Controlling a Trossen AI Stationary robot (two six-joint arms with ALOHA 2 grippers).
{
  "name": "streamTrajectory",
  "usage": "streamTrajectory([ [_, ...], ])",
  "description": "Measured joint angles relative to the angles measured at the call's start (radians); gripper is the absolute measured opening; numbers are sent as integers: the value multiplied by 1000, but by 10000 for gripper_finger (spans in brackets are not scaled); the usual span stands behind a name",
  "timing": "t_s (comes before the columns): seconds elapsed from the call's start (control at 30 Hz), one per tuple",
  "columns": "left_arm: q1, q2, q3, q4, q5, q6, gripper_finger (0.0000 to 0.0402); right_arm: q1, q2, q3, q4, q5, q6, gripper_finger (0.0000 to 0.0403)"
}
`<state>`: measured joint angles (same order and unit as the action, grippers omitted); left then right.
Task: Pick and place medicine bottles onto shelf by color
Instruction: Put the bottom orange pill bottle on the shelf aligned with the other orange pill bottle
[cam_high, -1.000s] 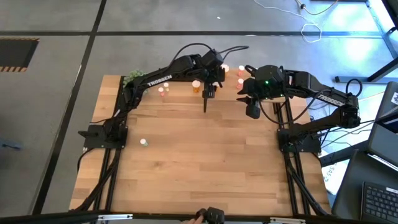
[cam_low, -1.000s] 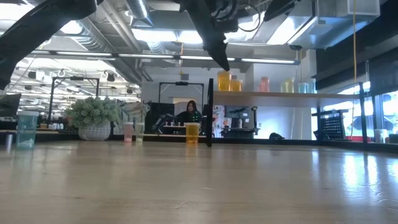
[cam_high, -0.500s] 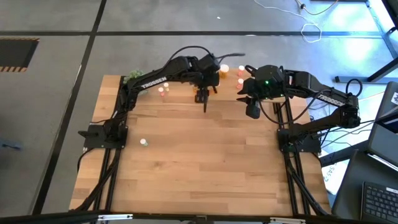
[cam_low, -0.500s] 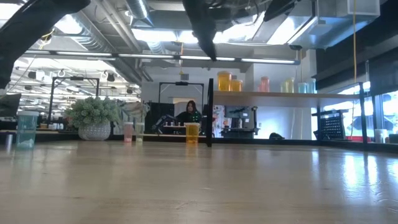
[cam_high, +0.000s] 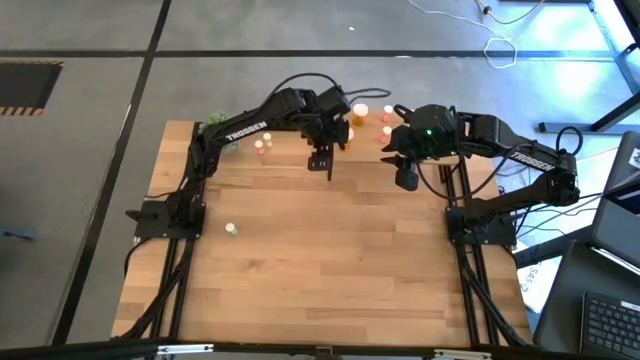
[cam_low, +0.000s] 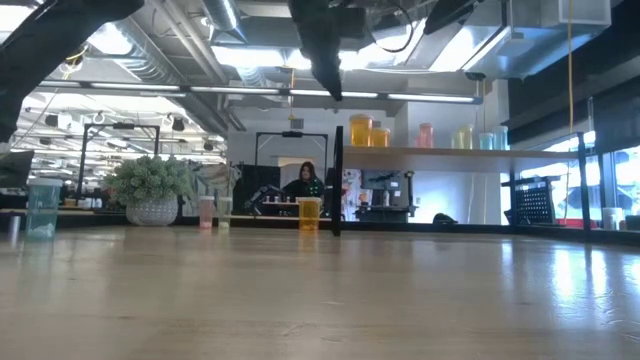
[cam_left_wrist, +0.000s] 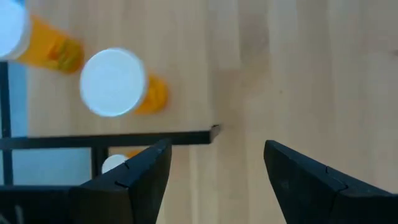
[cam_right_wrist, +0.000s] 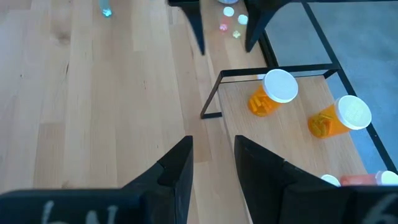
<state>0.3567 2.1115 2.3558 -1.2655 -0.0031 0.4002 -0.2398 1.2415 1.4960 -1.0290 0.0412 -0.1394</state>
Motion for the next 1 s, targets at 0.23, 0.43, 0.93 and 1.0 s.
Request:
streamTrajectory([
  [0.23,42,5,-23,58,0,27,249,0,0,0,0,0,0,120],
  [0.43,45,4,-24,72,2,28,220,0,0,0,0,0,0,120],
  [0.93,41,12,-27,98,-9,29,103,0,0,0,0,0,0,120],
  [1.0,41,12,-27,104,-9,29,83,0,0,0,0,0,0,120],
])
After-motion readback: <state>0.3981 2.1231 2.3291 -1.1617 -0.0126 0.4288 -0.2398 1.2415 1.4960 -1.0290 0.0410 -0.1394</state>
